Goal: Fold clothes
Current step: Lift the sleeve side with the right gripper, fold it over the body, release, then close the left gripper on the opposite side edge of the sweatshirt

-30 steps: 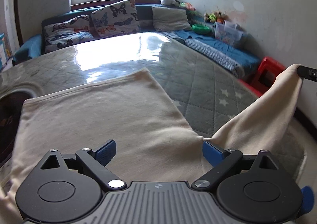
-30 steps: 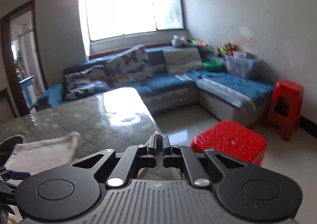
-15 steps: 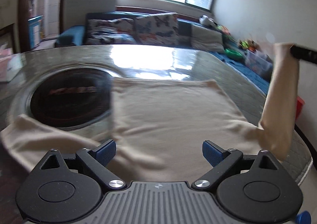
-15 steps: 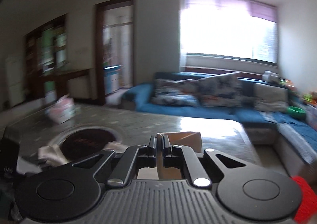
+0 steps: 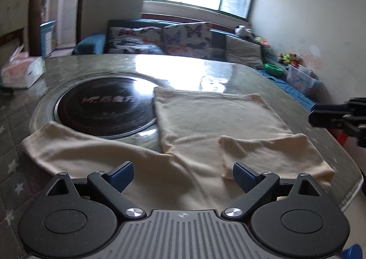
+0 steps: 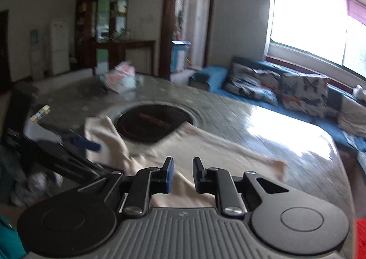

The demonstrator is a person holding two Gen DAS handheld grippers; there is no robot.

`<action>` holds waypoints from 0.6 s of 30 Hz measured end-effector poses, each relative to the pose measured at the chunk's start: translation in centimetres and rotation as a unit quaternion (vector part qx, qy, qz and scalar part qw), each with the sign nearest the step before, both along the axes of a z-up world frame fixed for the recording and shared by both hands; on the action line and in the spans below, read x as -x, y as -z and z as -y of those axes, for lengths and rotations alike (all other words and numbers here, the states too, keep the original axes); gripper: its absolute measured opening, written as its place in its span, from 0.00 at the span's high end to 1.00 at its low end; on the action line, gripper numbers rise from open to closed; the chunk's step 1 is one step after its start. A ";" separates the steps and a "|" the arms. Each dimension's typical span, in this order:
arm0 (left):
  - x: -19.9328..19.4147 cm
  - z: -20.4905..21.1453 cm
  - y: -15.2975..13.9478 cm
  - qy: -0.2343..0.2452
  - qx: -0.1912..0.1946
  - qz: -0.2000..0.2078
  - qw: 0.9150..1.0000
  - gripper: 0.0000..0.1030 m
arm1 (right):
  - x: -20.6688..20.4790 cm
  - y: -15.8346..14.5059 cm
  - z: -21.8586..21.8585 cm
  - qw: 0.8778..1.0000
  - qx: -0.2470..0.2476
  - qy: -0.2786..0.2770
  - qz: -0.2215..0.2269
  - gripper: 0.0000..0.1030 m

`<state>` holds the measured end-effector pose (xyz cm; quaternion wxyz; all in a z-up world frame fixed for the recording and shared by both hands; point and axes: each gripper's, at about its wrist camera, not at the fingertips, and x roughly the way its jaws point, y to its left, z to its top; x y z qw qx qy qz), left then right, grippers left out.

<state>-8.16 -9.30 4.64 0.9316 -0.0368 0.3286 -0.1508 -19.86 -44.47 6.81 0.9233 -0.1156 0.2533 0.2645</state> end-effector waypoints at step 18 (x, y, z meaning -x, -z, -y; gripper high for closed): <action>-2.4 6.8 2.6 0.084 -0.050 -0.023 0.995 0.68 | 1.9 6.6 8.2 0.987 0.031 0.124 -0.102 0.65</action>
